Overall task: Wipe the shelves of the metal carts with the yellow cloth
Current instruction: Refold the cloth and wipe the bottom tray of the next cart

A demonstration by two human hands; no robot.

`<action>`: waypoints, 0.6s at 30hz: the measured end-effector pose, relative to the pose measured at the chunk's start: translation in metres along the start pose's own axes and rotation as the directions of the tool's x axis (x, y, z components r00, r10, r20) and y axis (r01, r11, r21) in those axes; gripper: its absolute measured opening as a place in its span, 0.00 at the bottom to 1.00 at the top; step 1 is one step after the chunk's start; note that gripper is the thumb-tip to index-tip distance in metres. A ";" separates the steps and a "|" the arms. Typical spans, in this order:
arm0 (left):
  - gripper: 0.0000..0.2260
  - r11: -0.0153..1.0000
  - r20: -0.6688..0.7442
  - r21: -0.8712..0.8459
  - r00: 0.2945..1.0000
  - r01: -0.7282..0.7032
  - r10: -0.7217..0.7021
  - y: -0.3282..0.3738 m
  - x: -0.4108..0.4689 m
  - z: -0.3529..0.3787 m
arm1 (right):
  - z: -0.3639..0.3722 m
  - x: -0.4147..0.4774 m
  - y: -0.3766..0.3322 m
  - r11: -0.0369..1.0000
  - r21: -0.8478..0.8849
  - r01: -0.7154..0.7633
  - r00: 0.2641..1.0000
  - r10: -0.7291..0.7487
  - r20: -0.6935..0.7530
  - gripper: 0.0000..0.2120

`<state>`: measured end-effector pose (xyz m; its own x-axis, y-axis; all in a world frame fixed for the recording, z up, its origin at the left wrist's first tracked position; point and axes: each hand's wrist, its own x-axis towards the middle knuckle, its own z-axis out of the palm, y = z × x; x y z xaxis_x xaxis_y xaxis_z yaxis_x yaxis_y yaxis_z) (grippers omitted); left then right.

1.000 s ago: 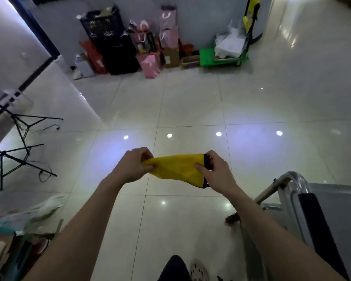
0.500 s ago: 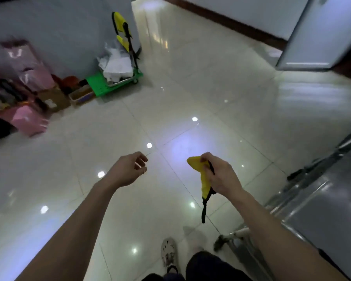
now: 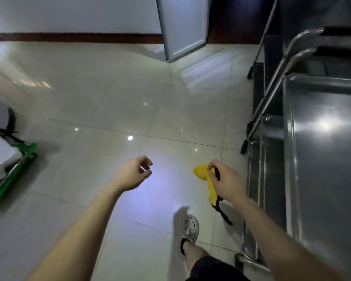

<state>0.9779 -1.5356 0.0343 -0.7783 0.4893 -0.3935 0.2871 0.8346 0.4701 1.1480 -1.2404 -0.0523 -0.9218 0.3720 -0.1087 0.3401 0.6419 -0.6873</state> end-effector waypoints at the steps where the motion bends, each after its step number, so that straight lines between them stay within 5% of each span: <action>1: 0.08 0.999 0.032 0.026 0.999 -0.022 0.021 0.006 0.027 -0.009 | -0.001 0.013 0.003 0.999 -0.004 -0.044 0.999 0.044 -0.010 0.08; 11: 0.08 0.902 0.310 0.133 0.881 -0.412 0.357 0.123 0.264 -0.036 | -0.032 0.085 0.031 0.953 0.097 -0.289 0.932 0.303 -0.201 0.08; 18: 0.08 0.711 0.547 0.153 0.658 -0.687 0.518 0.194 0.414 -0.012 | -0.018 0.145 0.050 0.805 0.225 -0.550 0.727 0.593 -0.346 0.08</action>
<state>0.7045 -1.1740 -0.0282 -0.0582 0.8923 -0.4476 0.8241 0.2960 0.4830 1.0345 -1.1420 -0.0900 -0.4040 0.8832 -0.2382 0.7383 0.1610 -0.6550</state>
